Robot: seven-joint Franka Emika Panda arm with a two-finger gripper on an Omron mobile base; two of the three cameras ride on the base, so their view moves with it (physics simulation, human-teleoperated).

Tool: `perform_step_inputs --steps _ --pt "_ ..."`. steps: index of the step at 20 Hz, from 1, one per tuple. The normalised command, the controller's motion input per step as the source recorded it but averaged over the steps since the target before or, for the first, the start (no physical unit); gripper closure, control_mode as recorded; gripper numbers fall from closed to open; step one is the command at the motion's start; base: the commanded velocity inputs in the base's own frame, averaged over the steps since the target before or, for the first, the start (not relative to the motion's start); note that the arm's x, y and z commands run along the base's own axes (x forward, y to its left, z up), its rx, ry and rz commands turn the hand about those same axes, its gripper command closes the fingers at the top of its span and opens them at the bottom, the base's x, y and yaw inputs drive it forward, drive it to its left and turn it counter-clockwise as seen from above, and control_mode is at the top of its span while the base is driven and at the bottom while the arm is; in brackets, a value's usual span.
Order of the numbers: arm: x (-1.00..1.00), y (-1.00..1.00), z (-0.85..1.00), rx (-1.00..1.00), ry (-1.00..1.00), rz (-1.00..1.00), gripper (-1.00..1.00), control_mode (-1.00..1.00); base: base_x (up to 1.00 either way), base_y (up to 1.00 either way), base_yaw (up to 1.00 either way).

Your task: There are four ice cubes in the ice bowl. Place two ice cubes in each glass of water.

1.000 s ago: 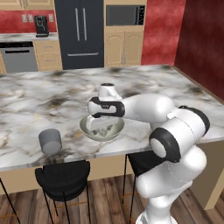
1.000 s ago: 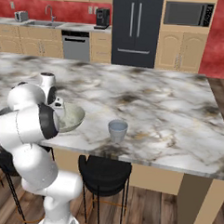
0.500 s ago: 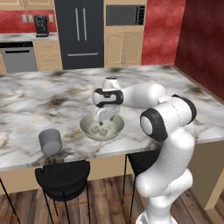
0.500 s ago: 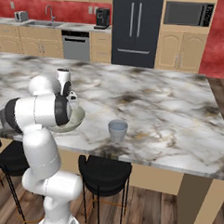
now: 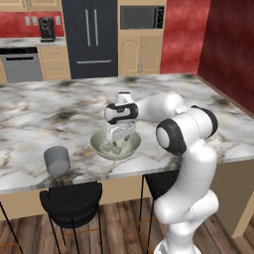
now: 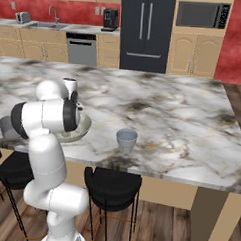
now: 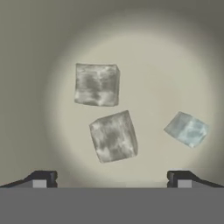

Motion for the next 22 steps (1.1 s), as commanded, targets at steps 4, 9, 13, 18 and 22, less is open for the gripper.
perform_step_inputs --steps 4,9,13,18,22 --pt "0.00 0.00 -0.36 0.00 0.00 0.03 -1.00 -1.00 0.00 0.00 0.00" --pt "0.12 0.00 -0.27 0.00 0.00 0.00 -1.00 -1.00 0.00 0.00 0.00" --pt "0.23 0.06 -0.21 0.00 0.00 0.00 -1.00 -1.00 0.00 0.00 0.00" --pt "0.25 0.16 -0.18 0.00 0.00 0.00 -1.00 -1.00 0.00 0.00 0.00" --pt "0.22 0.23 -0.20 0.00 0.00 0.00 -1.00 -1.00 0.00 0.00 0.00"
